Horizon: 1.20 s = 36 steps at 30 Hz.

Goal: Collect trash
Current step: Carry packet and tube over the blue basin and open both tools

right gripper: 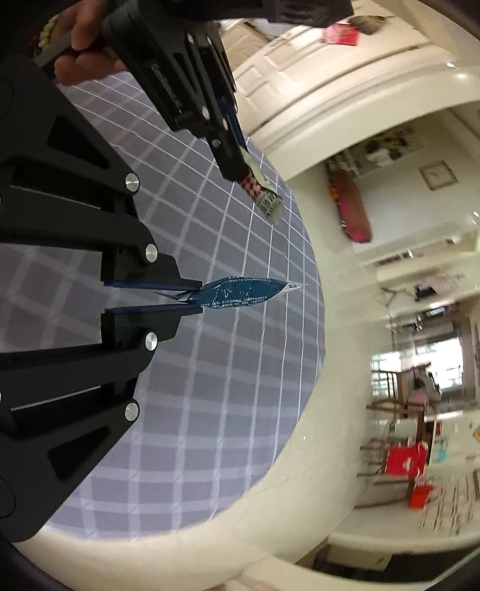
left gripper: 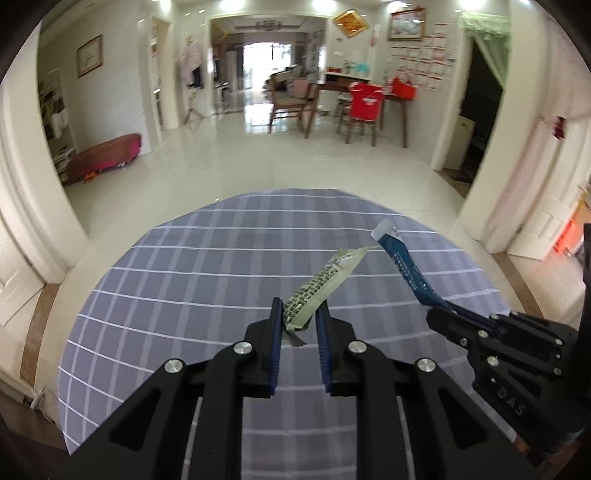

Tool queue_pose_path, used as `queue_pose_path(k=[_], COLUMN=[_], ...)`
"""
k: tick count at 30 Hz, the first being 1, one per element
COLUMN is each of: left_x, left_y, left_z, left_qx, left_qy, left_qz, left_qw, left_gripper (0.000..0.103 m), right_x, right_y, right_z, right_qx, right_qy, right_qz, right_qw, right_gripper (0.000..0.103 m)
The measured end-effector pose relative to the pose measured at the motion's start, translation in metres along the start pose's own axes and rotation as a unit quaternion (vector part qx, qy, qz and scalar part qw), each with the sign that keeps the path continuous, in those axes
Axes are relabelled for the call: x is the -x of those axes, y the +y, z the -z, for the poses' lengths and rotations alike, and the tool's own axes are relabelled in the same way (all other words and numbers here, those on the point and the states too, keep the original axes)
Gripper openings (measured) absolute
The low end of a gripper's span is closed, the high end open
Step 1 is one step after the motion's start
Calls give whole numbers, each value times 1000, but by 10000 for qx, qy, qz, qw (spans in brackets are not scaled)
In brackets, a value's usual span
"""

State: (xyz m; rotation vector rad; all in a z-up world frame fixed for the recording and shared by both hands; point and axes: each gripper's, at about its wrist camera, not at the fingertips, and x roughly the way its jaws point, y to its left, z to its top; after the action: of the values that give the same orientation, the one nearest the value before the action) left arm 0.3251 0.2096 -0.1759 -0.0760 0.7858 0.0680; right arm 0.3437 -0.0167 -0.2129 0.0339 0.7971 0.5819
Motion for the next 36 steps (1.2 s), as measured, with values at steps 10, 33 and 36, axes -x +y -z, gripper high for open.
queue_pose_path(k=[10,33,36], left_x=[42,33,30], left_y=[-141,-397,-407], left_z=[36,139,145], left_qx=[-881,-2493,-2539], left_qy=[22,911,949], left_qz=[842,2112,1865], left_qw=[9925,9407,9443], left_gripper=[17,24,80], right_x=[146,292,290], right_y=[-88,-233,-234], right_z=[79,259,263], right_qx=[-1075,-2972,-3064], right_qy=[-785,-1510,-1495], right_qz=[418,1718,1729], right_qw=[9902,9270,9241], right_gripper=[7,7,7])
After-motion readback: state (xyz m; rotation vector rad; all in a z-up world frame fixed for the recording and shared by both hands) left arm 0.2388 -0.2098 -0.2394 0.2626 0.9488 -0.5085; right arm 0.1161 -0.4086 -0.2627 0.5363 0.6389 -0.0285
